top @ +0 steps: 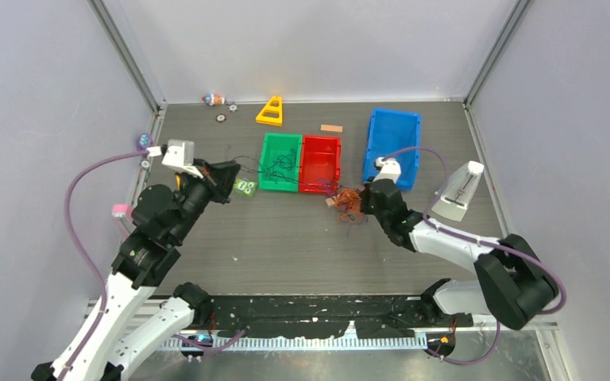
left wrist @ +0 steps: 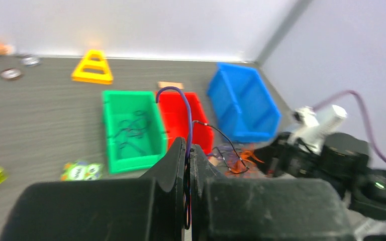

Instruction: Untangle the cables

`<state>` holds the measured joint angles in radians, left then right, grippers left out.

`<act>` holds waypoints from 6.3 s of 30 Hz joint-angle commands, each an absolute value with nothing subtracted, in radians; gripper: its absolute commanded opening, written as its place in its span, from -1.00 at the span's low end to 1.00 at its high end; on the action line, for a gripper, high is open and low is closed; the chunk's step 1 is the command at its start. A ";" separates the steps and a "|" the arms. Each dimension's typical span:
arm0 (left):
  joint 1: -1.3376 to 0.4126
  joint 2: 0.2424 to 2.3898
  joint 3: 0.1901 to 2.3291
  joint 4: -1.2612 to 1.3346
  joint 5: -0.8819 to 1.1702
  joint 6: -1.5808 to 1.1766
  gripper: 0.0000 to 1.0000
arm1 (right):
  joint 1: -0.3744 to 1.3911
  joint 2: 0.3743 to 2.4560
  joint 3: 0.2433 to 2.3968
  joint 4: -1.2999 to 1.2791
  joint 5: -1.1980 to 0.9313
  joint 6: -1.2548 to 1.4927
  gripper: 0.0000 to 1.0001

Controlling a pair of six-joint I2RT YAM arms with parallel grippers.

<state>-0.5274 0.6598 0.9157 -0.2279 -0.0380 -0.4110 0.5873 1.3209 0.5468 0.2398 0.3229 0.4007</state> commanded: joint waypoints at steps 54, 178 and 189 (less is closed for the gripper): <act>-0.524 0.931 0.772 -0.346 0.127 -0.333 0.50 | 0.509 0.835 0.203 0.641 0.127 0.300 0.48; -0.390 0.756 1.085 -0.454 -0.172 -0.375 -1.00 | 0.396 0.829 0.261 0.209 0.738 0.677 -0.89; -0.390 0.927 1.256 -0.436 -0.083 -0.369 -1.00 | 0.396 0.831 0.259 0.236 0.705 0.654 -0.89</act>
